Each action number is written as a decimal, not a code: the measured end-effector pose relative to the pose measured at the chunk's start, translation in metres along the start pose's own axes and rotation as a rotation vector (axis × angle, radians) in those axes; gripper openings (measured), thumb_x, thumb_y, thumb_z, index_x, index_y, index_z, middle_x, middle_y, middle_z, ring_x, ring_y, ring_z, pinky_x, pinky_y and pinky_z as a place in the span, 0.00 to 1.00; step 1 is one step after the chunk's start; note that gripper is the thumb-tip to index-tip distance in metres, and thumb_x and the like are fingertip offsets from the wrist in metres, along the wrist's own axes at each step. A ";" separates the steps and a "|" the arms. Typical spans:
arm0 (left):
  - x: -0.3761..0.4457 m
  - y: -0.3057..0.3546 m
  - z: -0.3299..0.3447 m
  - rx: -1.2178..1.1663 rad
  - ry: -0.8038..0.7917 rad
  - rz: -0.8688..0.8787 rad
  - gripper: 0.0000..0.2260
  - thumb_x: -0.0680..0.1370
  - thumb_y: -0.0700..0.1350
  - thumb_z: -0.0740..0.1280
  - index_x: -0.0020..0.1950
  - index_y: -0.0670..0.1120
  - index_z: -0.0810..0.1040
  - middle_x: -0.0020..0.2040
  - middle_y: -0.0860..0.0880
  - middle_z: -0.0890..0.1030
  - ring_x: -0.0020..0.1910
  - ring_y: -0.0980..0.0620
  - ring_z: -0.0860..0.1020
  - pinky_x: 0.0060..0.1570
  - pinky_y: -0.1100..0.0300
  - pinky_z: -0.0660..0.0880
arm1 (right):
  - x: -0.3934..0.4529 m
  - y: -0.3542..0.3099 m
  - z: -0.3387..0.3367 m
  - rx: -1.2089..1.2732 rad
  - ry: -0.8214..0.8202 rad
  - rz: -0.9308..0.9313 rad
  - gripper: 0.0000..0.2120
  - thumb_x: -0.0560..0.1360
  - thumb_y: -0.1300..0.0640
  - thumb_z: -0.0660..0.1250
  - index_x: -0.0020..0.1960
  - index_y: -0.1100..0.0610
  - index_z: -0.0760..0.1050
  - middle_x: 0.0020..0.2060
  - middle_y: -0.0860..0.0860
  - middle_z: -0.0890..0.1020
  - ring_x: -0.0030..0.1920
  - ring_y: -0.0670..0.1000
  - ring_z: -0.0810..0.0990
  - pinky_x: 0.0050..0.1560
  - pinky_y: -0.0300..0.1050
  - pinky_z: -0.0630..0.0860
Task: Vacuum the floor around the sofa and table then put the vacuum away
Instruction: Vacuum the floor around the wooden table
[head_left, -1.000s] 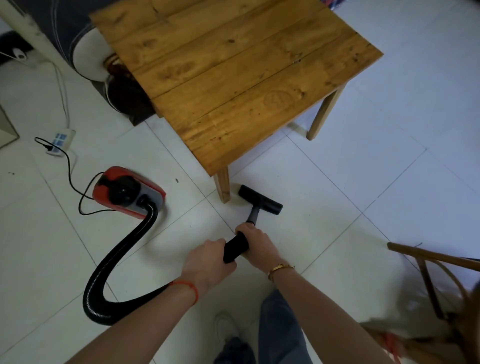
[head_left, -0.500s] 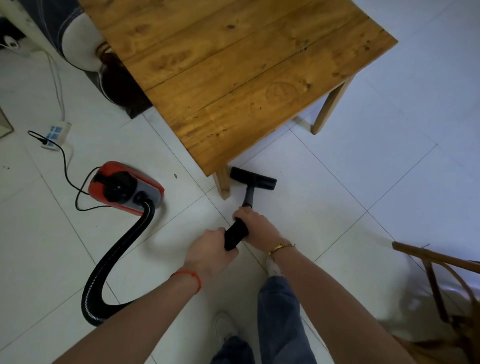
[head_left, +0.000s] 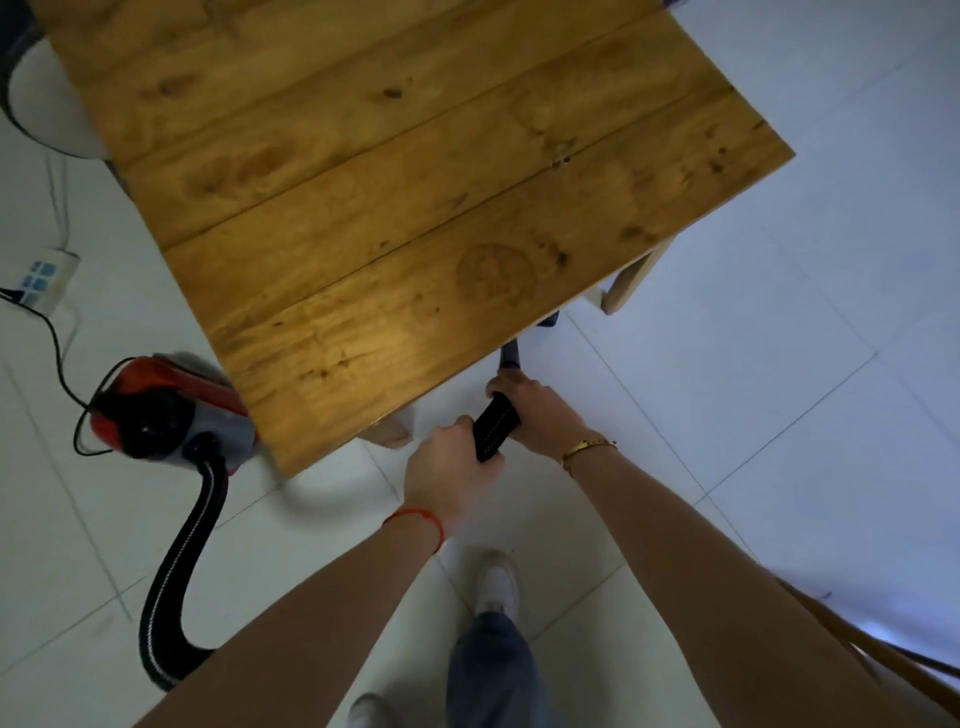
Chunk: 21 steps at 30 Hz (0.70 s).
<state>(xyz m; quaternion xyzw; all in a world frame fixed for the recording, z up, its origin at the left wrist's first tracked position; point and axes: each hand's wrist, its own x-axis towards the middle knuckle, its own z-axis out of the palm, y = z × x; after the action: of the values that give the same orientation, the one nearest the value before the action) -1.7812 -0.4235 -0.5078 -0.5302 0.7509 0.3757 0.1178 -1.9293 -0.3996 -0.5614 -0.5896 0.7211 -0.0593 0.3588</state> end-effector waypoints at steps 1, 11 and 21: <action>0.010 0.010 0.003 -0.017 0.004 0.002 0.10 0.74 0.49 0.66 0.50 0.45 0.73 0.42 0.47 0.80 0.40 0.46 0.81 0.38 0.54 0.78 | 0.005 0.010 -0.009 -0.013 0.000 0.006 0.14 0.74 0.62 0.67 0.59 0.61 0.71 0.59 0.58 0.73 0.48 0.61 0.79 0.49 0.53 0.77; 0.055 0.070 0.013 0.006 -0.010 0.028 0.12 0.75 0.51 0.66 0.53 0.45 0.74 0.44 0.46 0.81 0.42 0.46 0.81 0.40 0.56 0.79 | 0.021 0.065 -0.056 -0.036 0.006 0.041 0.14 0.74 0.61 0.67 0.58 0.59 0.71 0.57 0.56 0.73 0.47 0.60 0.80 0.46 0.49 0.76; -0.009 0.026 -0.006 0.062 -0.046 0.029 0.08 0.74 0.50 0.66 0.48 0.46 0.73 0.36 0.50 0.77 0.35 0.48 0.79 0.34 0.59 0.75 | -0.023 0.012 -0.014 0.039 0.014 0.012 0.12 0.73 0.59 0.68 0.55 0.57 0.72 0.54 0.54 0.76 0.45 0.57 0.79 0.47 0.46 0.76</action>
<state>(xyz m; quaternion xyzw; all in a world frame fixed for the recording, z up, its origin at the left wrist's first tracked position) -1.7994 -0.4171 -0.4872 -0.5065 0.7668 0.3663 0.1460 -1.9461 -0.3801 -0.5466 -0.5778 0.7259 -0.0755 0.3655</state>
